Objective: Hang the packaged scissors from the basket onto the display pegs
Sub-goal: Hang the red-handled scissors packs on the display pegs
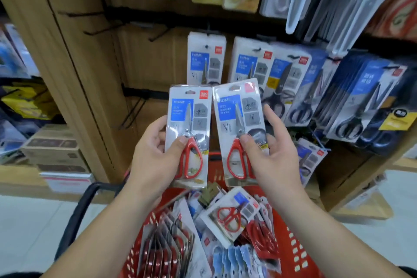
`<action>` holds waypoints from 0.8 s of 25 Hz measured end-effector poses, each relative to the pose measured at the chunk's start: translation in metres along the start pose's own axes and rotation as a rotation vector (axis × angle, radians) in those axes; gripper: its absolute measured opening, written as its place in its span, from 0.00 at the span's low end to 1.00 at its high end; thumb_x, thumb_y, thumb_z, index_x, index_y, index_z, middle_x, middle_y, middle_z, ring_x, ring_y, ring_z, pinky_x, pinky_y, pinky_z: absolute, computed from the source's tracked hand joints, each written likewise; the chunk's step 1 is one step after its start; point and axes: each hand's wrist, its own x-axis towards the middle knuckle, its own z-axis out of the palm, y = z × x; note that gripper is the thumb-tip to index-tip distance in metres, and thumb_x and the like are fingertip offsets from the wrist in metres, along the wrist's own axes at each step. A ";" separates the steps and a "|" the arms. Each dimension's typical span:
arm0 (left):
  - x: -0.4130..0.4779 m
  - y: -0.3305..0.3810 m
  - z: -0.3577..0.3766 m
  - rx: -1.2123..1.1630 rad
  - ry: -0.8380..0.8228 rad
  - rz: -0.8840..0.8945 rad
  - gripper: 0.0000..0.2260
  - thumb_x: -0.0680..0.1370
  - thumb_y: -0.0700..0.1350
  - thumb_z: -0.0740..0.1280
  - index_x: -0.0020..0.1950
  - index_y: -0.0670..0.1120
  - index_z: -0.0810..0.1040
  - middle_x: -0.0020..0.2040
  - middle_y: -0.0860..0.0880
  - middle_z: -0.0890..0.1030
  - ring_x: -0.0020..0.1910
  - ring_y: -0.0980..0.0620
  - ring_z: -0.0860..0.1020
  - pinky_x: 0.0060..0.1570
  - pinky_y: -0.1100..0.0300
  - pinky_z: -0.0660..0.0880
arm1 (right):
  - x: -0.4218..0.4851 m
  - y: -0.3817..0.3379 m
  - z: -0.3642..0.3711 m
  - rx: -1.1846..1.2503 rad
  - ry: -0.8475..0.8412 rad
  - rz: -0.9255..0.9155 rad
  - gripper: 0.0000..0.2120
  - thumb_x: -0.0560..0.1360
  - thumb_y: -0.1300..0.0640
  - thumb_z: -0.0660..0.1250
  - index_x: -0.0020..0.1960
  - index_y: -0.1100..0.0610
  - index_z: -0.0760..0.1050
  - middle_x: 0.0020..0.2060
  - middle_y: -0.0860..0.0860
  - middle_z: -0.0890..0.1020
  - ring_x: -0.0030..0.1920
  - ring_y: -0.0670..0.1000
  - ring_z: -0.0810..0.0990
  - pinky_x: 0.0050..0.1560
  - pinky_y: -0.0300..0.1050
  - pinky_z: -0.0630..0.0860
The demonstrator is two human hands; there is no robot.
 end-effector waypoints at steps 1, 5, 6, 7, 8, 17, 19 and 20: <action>0.004 0.007 -0.004 -0.017 0.018 0.025 0.24 0.82 0.47 0.72 0.76 0.60 0.72 0.53 0.55 0.87 0.51 0.54 0.88 0.49 0.49 0.85 | 0.008 -0.006 0.008 -0.012 0.004 -0.040 0.32 0.81 0.54 0.72 0.72 0.23 0.66 0.74 0.42 0.76 0.74 0.50 0.75 0.68 0.63 0.77; 0.017 0.029 -0.017 -0.054 0.062 0.103 0.29 0.82 0.44 0.72 0.78 0.66 0.66 0.50 0.55 0.86 0.52 0.57 0.87 0.52 0.50 0.84 | 0.045 -0.028 0.048 -0.070 0.004 -0.170 0.32 0.82 0.57 0.71 0.77 0.33 0.65 0.75 0.32 0.69 0.76 0.34 0.66 0.76 0.54 0.72; 0.021 0.032 -0.019 -0.055 0.069 0.115 0.29 0.82 0.43 0.72 0.79 0.63 0.67 0.50 0.55 0.86 0.52 0.56 0.87 0.53 0.48 0.84 | 0.055 -0.030 0.057 -0.086 0.000 -0.183 0.32 0.82 0.57 0.71 0.79 0.35 0.64 0.74 0.28 0.68 0.75 0.30 0.64 0.77 0.51 0.70; 0.025 0.033 -0.019 -0.055 0.075 0.122 0.30 0.82 0.43 0.72 0.80 0.62 0.67 0.51 0.54 0.86 0.52 0.56 0.87 0.54 0.47 0.84 | 0.065 -0.031 0.065 -0.089 -0.006 -0.182 0.33 0.82 0.57 0.70 0.80 0.36 0.63 0.73 0.27 0.67 0.74 0.28 0.63 0.77 0.50 0.70; 0.030 0.035 -0.020 -0.060 0.080 0.127 0.30 0.82 0.43 0.72 0.81 0.61 0.67 0.51 0.53 0.86 0.52 0.55 0.87 0.54 0.46 0.85 | 0.075 -0.030 0.072 -0.086 -0.014 -0.178 0.33 0.83 0.58 0.70 0.81 0.36 0.62 0.74 0.28 0.68 0.74 0.29 0.63 0.76 0.50 0.71; 0.046 0.038 -0.011 -0.083 0.050 0.107 0.29 0.81 0.45 0.73 0.78 0.65 0.69 0.52 0.57 0.86 0.51 0.57 0.87 0.51 0.52 0.86 | 0.088 -0.006 0.085 -0.105 0.060 -0.159 0.33 0.84 0.56 0.67 0.78 0.30 0.56 0.76 0.31 0.66 0.70 0.25 0.66 0.70 0.36 0.74; 0.048 0.038 -0.008 -0.082 0.047 0.110 0.27 0.81 0.45 0.73 0.74 0.68 0.70 0.51 0.58 0.86 0.50 0.58 0.87 0.47 0.57 0.86 | 0.101 -0.008 0.083 -0.156 0.020 -0.147 0.33 0.84 0.55 0.68 0.81 0.35 0.57 0.75 0.28 0.65 0.73 0.26 0.63 0.73 0.36 0.70; 0.048 0.039 -0.006 -0.069 0.049 0.113 0.26 0.81 0.45 0.73 0.70 0.71 0.71 0.51 0.58 0.86 0.50 0.58 0.87 0.46 0.59 0.86 | 0.108 -0.007 0.082 -0.190 0.015 -0.139 0.33 0.84 0.55 0.68 0.82 0.38 0.58 0.77 0.30 0.65 0.74 0.28 0.63 0.74 0.36 0.69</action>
